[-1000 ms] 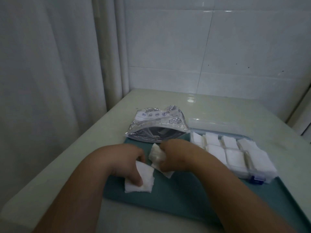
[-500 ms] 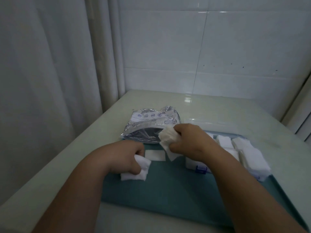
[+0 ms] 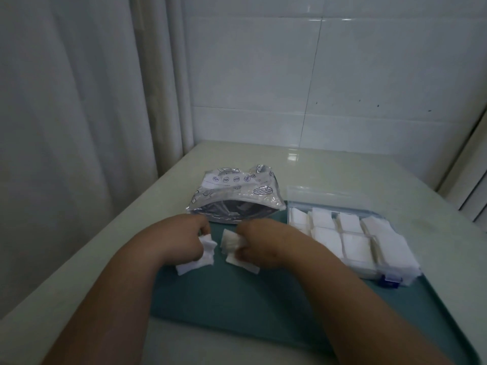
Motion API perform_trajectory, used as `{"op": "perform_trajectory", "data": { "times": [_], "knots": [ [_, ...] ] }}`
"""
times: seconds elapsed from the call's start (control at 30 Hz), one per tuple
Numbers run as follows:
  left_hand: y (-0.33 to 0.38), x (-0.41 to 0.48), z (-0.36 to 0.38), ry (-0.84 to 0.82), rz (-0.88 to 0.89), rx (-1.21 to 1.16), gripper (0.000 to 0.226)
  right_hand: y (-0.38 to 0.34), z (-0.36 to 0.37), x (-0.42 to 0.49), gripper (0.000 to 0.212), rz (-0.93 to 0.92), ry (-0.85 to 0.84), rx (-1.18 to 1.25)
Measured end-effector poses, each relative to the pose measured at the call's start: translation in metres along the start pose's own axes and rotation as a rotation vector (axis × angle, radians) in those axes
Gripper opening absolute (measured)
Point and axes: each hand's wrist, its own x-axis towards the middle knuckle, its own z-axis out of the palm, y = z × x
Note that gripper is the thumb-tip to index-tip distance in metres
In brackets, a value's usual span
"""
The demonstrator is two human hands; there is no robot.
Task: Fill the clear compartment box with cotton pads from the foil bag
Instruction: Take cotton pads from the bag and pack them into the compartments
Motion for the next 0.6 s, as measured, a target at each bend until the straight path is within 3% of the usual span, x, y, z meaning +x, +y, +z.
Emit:
{"op": "perform_trajectory", "data": {
  "times": [0.27,0.43,0.6],
  "knots": [
    [-0.003,0.002,-0.013,0.242,0.04,-0.267,0.039,0.001,-0.014,-0.015,0.025,-0.065,0.089,0.075],
    [0.008,0.011,-0.014,0.326,0.073,-0.472,0.064,0.022,-0.034,-0.028,0.023,-0.019,0.243,0.145],
    [0.034,0.028,-0.011,0.383,0.107,-0.697,0.055,0.057,-0.042,-0.037,0.018,0.093,0.392,0.337]
  ]
}}
